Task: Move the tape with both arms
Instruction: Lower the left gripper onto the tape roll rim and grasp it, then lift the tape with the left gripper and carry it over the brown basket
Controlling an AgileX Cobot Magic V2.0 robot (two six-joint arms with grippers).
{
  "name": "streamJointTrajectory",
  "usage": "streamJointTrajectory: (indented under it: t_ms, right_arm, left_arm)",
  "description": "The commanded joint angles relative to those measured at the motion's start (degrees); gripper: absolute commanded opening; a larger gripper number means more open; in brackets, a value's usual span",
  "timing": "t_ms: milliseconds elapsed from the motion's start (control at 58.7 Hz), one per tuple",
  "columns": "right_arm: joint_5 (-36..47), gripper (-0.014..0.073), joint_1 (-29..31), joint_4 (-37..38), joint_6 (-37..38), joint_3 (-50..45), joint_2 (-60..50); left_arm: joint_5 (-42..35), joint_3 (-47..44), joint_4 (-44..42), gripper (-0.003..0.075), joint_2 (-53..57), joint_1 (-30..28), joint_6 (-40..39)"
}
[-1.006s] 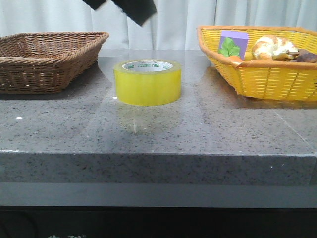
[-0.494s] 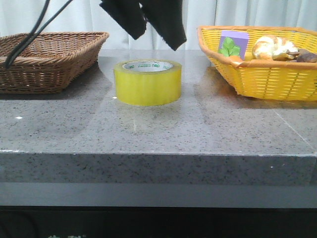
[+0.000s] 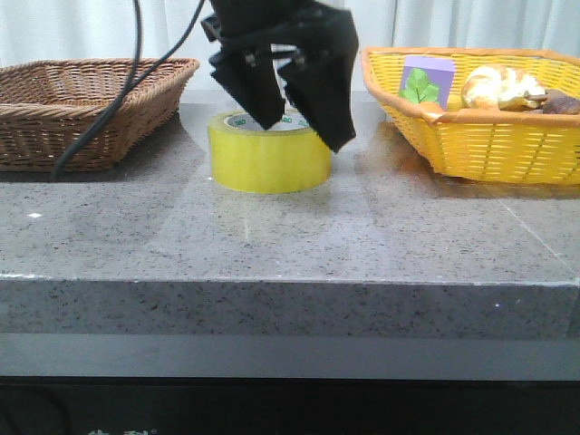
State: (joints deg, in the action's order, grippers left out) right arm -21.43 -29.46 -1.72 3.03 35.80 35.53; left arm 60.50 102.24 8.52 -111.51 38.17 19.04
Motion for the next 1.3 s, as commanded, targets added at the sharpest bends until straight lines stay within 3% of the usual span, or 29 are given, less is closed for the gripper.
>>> streamJointTrajectory:
  t_ms: [0,511,614,801,904,972,1279]
  right_arm:
    - [4.69,0.0429,0.23,0.07,-0.28,1.29,-0.17]
    - [4.69,0.0429,0.23,0.07,-0.28,1.29,-0.17]
    - [4.69,0.0429,0.23,0.07,-0.28,1.29,-0.17]
    - [4.69,0.0429,0.23,0.07,-0.28,1.29,-0.17]
    - [4.69,0.0429,0.23,0.07,-0.28,1.29,-0.17]
    - [4.69,0.0429,0.23,0.07,-0.28,1.29,-0.17]
    - [4.69,0.0429,0.23,0.07,-0.28,1.29,-0.17]
  left_arm:
    - [-2.24,1.79,1.37,0.0585,2.25,-0.31,-0.06]
    - [0.53,1.79,0.34,0.0578,0.06,-0.31,-0.06]
    - [0.81,1.79,0.26,0.0483,0.06,-0.31,-0.06]
    - [0.81,1.79,0.26,0.0232,0.06,-0.31,-0.06]
    - [0.94,1.88,0.26,0.0144,0.06,-0.31,-0.06]
    - [1.4,2.34,0.26,0.0113,0.18,-0.31,-0.06]
    - [7.53,12.77,0.12,0.0111,1.4,-0.31,-0.06]
